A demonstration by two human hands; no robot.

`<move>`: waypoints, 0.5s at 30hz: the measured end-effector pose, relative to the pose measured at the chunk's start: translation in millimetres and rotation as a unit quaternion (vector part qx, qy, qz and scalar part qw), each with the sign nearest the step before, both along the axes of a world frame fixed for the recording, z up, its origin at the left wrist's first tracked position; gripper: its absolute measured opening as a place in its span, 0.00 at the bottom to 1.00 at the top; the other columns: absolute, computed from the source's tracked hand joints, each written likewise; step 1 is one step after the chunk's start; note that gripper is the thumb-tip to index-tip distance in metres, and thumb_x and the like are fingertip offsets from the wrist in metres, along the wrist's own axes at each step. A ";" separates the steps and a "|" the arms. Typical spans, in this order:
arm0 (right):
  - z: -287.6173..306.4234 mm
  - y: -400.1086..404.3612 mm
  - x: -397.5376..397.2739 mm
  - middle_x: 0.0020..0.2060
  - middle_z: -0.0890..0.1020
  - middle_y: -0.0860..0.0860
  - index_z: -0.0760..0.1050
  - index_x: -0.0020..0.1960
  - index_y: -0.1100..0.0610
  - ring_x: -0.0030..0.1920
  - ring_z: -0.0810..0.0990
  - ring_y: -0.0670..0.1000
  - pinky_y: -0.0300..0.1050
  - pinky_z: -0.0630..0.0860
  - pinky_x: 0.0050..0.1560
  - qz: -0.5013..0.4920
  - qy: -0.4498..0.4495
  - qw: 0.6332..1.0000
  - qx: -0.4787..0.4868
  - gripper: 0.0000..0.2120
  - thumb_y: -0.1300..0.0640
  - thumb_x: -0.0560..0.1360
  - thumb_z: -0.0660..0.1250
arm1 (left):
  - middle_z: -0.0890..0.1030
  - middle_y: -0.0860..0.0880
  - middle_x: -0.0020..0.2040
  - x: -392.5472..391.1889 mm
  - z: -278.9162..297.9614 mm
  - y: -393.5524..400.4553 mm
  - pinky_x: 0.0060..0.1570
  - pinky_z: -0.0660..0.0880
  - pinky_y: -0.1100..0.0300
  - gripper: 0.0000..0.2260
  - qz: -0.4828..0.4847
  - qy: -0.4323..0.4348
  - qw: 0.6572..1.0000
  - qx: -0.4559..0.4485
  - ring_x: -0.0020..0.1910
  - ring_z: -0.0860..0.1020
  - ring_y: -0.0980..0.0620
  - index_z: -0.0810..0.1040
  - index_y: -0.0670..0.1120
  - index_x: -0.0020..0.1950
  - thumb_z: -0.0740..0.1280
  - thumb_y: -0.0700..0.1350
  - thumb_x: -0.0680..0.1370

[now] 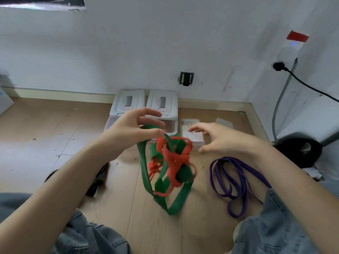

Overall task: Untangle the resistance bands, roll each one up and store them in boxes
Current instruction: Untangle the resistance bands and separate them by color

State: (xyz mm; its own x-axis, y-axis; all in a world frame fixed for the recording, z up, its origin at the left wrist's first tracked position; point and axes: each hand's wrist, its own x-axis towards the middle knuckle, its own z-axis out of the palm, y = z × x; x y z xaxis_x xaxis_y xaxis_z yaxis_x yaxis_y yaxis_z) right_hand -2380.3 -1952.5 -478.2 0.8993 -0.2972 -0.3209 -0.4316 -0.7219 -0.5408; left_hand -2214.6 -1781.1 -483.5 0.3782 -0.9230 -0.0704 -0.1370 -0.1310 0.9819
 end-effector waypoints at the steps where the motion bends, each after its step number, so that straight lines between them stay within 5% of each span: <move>1: -1.5 7.0 1.1 0.69 0.67 0.44 0.61 0.71 0.46 0.64 0.69 0.43 0.40 0.68 0.62 0.016 -0.003 0.999 0.039 0.33 0.53 0.71 0.72 | 0.85 0.51 0.45 -7.9 2.2 -2.1 0.40 0.76 0.67 0.16 -0.012 -0.051 0.999 -0.004 0.43 0.82 0.57 0.78 0.49 0.54 0.73 0.37 0.69; 4: -9.9 29.1 10.1 0.61 0.75 0.40 0.66 0.67 0.46 0.51 0.79 0.40 0.36 0.76 0.51 0.037 -0.076 0.983 0.162 0.29 0.51 0.70 0.73 | 0.84 0.53 0.40 -20.7 4.1 -3.7 0.42 0.77 0.66 0.15 -0.055 -0.104 0.992 -0.042 0.41 0.81 0.57 0.80 0.49 0.52 0.71 0.34 0.70; 7: -8.2 33.9 17.8 0.48 0.82 0.48 0.73 0.60 0.53 0.42 0.82 0.45 0.34 0.75 0.39 0.012 -0.144 0.970 0.193 0.18 0.53 0.72 0.71 | 0.77 0.53 0.40 -4.3 9.4 1.5 0.42 0.78 0.63 0.19 -0.005 -0.028 0.997 -0.076 0.40 0.78 0.53 0.78 0.51 0.53 0.73 0.35 0.67; 10: -9.5 36.0 22.5 0.52 0.77 0.42 0.67 0.66 0.44 0.47 0.80 0.44 0.39 0.78 0.46 0.033 -0.110 0.979 0.167 0.27 0.47 0.70 0.72 | 0.74 0.54 0.41 -1.2 9.4 6.0 0.36 0.75 0.65 0.21 -0.025 0.041 0.993 -0.104 0.35 0.75 0.56 0.78 0.54 0.52 0.77 0.39 0.63; 13: -18.2 49.3 27.6 0.44 0.80 0.45 0.77 0.56 0.52 0.42 0.80 0.44 0.40 0.77 0.44 0.028 -0.171 0.981 0.082 0.10 0.55 0.74 0.68 | 0.75 0.55 0.42 -4.2 5.3 3.3 0.39 0.77 0.63 0.25 -0.035 0.043 0.994 -0.099 0.37 0.76 0.53 0.77 0.56 0.56 0.79 0.44 0.61; 15: -16.0 41.7 29.4 0.39 0.83 0.52 0.80 0.48 0.60 0.40 0.81 0.50 0.50 0.78 0.43 -0.039 -0.242 0.969 0.041 0.05 0.63 0.75 0.65 | 0.77 0.55 0.48 -3.0 -4.7 3.7 0.41 0.79 0.60 0.31 -0.025 0.003 0.999 -0.037 0.41 0.81 0.52 0.73 0.60 0.60 0.80 0.46 0.61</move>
State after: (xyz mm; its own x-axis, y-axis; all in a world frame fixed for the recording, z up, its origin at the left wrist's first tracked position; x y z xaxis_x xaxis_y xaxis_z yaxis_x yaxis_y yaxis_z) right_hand -2350.9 -1910.8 -494.3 0.9259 -0.3623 0.1072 -0.1651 -0.6432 -0.7477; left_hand -2217.6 -1777.3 -488.2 0.3308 -0.9437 -0.0038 -0.1355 -0.0515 0.9894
